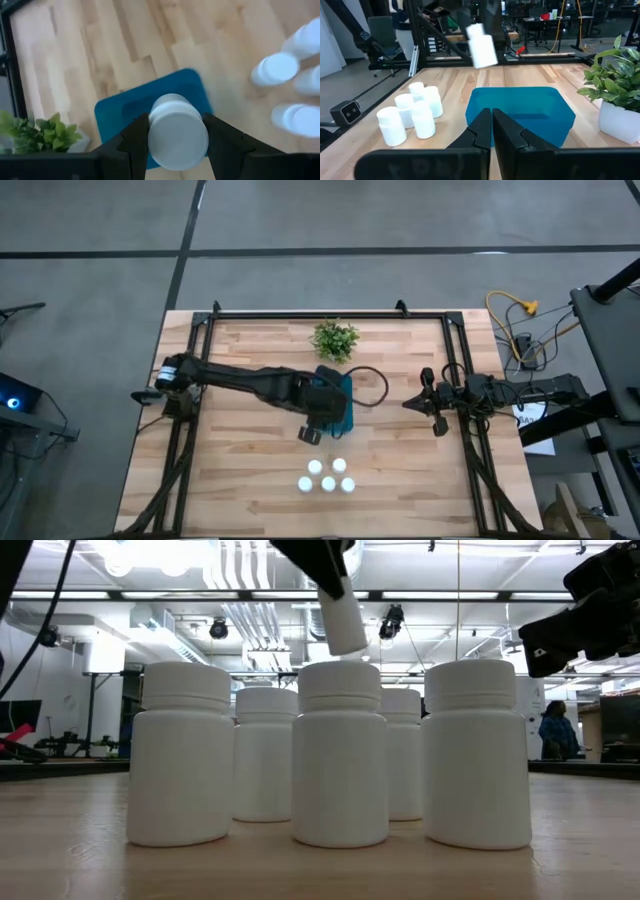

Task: Pick and place pill bottles into a basket
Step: Put the white pill bottle into the blue bin

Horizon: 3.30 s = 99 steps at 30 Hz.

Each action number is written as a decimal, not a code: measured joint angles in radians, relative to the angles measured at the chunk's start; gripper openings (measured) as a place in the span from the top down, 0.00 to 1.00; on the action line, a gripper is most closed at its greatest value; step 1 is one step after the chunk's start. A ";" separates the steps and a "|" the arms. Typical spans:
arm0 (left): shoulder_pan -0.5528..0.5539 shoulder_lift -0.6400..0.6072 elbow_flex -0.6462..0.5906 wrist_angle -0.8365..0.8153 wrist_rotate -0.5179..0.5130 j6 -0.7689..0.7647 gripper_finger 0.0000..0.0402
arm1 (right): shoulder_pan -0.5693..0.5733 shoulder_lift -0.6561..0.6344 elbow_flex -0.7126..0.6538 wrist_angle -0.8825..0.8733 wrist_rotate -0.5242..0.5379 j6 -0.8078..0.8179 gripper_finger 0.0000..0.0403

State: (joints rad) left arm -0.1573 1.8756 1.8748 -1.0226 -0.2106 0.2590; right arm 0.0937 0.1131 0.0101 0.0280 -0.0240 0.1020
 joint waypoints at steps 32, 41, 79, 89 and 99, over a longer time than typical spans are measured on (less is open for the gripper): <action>0.246 0.133 -0.050 -0.004 0.175 0.121 0.65 | 0.000 0.002 0.000 -0.019 -0.001 0.003 0.98; 0.278 0.136 -0.103 0.042 0.184 0.125 0.65 | 0.000 0.002 0.000 -0.019 -0.001 0.003 0.98; 0.327 0.129 -0.257 0.178 0.176 0.148 0.65 | 0.000 0.002 -0.001 -0.019 -0.001 0.003 0.98; 0.328 0.129 -0.262 0.183 0.151 0.140 0.60 | 0.000 0.002 -0.001 -0.019 -0.001 0.003 0.98; 0.328 0.129 -0.262 0.188 0.123 0.139 0.50 | 0.000 0.002 -0.001 -0.019 -0.001 0.003 0.98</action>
State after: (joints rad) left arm 0.1707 2.0048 1.6123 -0.8349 -0.0875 0.3977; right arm 0.0936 0.1148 0.0093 0.0087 -0.0250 0.1047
